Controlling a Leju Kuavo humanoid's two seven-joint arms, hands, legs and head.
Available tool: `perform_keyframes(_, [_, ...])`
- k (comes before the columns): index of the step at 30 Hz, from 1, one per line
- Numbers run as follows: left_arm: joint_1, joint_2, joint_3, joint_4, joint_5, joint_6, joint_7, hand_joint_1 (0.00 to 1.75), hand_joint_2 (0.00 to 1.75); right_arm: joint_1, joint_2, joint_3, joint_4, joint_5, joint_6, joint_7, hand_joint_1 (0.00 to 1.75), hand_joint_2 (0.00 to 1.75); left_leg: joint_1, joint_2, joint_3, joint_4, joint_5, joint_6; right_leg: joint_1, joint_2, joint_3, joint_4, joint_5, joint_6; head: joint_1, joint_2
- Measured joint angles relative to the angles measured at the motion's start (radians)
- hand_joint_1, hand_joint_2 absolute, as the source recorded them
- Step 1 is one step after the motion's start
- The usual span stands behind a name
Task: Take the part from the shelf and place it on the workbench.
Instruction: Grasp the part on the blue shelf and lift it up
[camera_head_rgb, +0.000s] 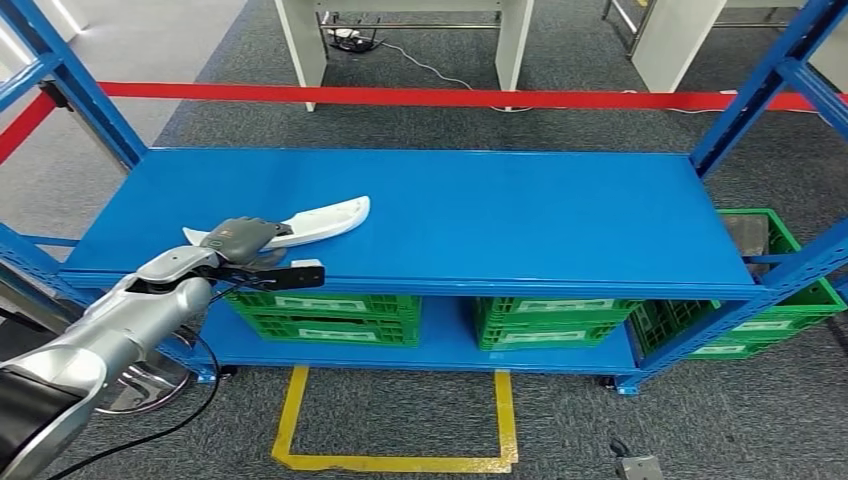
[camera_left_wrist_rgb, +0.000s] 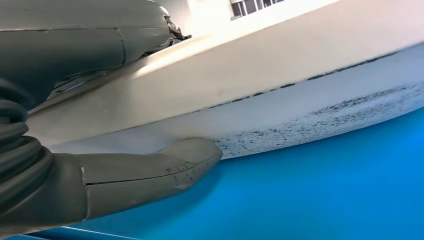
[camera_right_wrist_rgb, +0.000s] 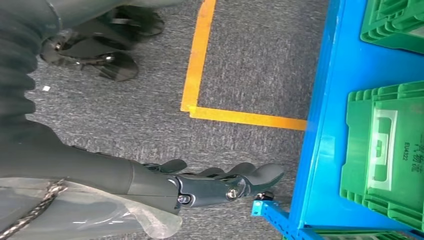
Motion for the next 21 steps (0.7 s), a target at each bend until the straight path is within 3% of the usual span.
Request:
perform_keyframes(2, [-0.004,0.002,0.000,-0.003,0.008,-0.015,-0.008,1.75,1.75,-0.001,-0.001,-0.002,0.000,0.000,0.001,0.000,0.00,1.75,-0.003,-0.002,-0.004,0.002,0.002,-0.012,0.002,0.001,0.027,-0.052,0.006,-0.008,-0.002,0.000])
perform_keyframes(4, [-0.006,0.005,0.000,-0.005,0.015,-0.025,-0.014,1.75,1.75,0.000,-0.001,-0.002,0.000,0.001,0.002,0.000,0.00,1.75,-0.002,-0.003,-0.006,-0.001,0.004,-0.022,0.002,0.001,0.029,-0.056,0.010,-0.020,-0.003,0.000])
perform_keyframes(6, [-0.007,0.008,0.000,-0.007,0.019,-0.030,-0.015,1.75,1.75,-0.001,-0.001,-0.004,0.000,0.002,0.002,0.000,0.00,1.75,0.000,-0.003,-0.016,0.025,-0.017,-0.031,0.000,0.001,0.029,-0.060,0.015,-0.034,-0.005,0.000])
perform_keyframes(9, [-0.007,0.012,-0.001,-0.007,0.023,-0.040,-0.018,1.75,1.75,-0.002,-0.001,-0.006,0.000,0.003,0.002,0.000,0.00,1.75,0.001,-0.003,-0.092,0.202,-0.108,-0.039,0.001,0.001,0.029,-0.062,0.016,-0.045,-0.008,0.000])
perform_keyframes(10, [-0.006,0.013,-0.002,-0.007,0.029,-0.049,-0.022,1.75,1.75,-0.001,-0.001,-0.006,0.000,0.004,0.002,0.000,0.00,1.75,0.001,-0.003,-0.117,0.259,-0.127,-0.040,0.002,0.001,0.029,-0.061,0.016,-0.046,-0.008,0.000])
perform_keyframes(11, [-0.006,0.015,-0.003,-0.008,0.038,-0.061,-0.029,1.75,1.75,0.000,-0.001,-0.006,0.000,0.004,0.002,0.000,0.00,1.75,0.001,-0.003,-0.129,0.283,-0.127,-0.040,0.002,0.001,0.029,-0.061,0.016,-0.046,-0.008,0.000])
perform_keyframes(12, [-0.007,0.019,-0.003,-0.011,0.048,-0.073,-0.036,1.75,1.75,0.000,-0.001,-0.007,0.000,0.005,0.002,0.000,0.00,1.75,0.001,-0.003,-0.123,0.269,-0.107,-0.038,0.003,0.002,0.030,-0.061,0.016,-0.046,-0.008,0.000])
perform_keyframes(13, [-0.008,0.024,-0.004,-0.015,0.058,-0.082,-0.042,1.75,1.75,-0.001,-0.001,-0.007,0.000,0.005,0.002,0.000,0.00,1.75,0.001,-0.003,-0.100,0.219,-0.074,-0.035,0.003,0.003,0.031,-0.061,0.016,-0.046,-0.008,0.000])
perform_keyframes(15, [-0.012,0.033,-0.004,-0.028,0.076,-0.084,-0.049,1.75,1.75,-0.002,0.000,-0.008,0.000,0.005,0.000,0.000,0.00,1.75,-0.001,-0.003,-0.038,0.084,-0.012,-0.027,0.005,0.005,0.032,-0.060,0.014,-0.042,-0.008,0.000])
perform_keyframes(17, [-0.006,0.036,-0.002,-0.046,0.099,-0.065,-0.058,1.75,1.75,-0.003,0.000,-0.010,0.000,0.005,-0.004,0.000,0.00,1.75,-0.005,-0.003,-0.007,0.012,0.001,-0.021,0.007,0.006,0.027,-0.059,0.014,-0.034,-0.007,0.000])
perform_keyframes(19, [0.012,0.034,0.001,-0.071,0.122,-0.037,-0.068,1.75,1.75,-0.003,0.000,-0.011,0.000,0.005,-0.009,0.000,0.00,1.75,-0.006,-0.002,-0.006,0.002,-0.002,-0.014,0.008,0.006,0.024,-0.061,0.015,-0.023,-0.007,0.000])
perform_keyframes(21, [0.030,0.028,0.004,-0.099,0.131,-0.015,-0.070,1.75,1.75,-0.003,0.000,-0.011,0.000,0.005,-0.013,0.000,0.00,1.75,-0.002,-0.002,-0.004,-0.005,0.002,-0.003,0.007,0.005,0.011,-0.041,-0.003,-0.013,-0.005,0.000])
